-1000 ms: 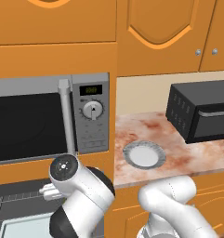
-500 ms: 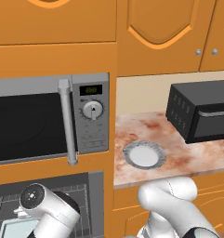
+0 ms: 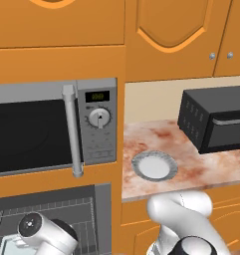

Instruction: Place the broccoli on the bottom rack of the oven.

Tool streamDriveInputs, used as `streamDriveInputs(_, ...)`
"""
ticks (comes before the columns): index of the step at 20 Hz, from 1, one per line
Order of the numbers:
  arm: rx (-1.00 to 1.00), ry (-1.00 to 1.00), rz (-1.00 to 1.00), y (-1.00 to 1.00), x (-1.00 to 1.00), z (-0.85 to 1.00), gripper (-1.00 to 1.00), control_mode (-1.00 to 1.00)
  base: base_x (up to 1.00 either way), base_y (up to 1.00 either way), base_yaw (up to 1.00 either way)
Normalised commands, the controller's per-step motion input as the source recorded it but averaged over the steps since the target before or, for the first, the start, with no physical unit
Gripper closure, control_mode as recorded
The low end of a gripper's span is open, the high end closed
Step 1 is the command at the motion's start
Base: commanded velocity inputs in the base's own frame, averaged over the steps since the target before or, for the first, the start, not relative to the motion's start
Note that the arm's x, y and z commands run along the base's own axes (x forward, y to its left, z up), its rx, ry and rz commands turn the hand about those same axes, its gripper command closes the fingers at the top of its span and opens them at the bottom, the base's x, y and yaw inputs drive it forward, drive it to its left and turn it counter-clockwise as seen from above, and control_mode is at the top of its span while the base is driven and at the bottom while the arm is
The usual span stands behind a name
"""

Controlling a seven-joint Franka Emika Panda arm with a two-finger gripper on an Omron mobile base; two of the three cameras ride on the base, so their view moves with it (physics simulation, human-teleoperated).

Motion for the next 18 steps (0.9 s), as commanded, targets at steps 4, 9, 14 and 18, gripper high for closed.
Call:
streamDriveInputs(4, -0.13, 0.09, -0.09, 0.03, 0.21, -0.68, 1.00, -1.00, 0.00, 0.00, 0.00)
streamDriveInputs(9, -0.16, -0.03, -0.07, 0.00, 0.04, -0.53, 1.00, -1.00, 0.00, 0.00, 0.00)
streamDriveInputs(14, -0.03, 0.02, -0.05, 0.00, 0.41, -0.14, 1.00, -1.00, 0.00, 0.00, 0.00)
streamDriveInputs(18, -0.04, 0.01, -0.03, 0.10, 0.40, -0.39, 1.00, -1.00, 0.00, 0.00, 0.00)
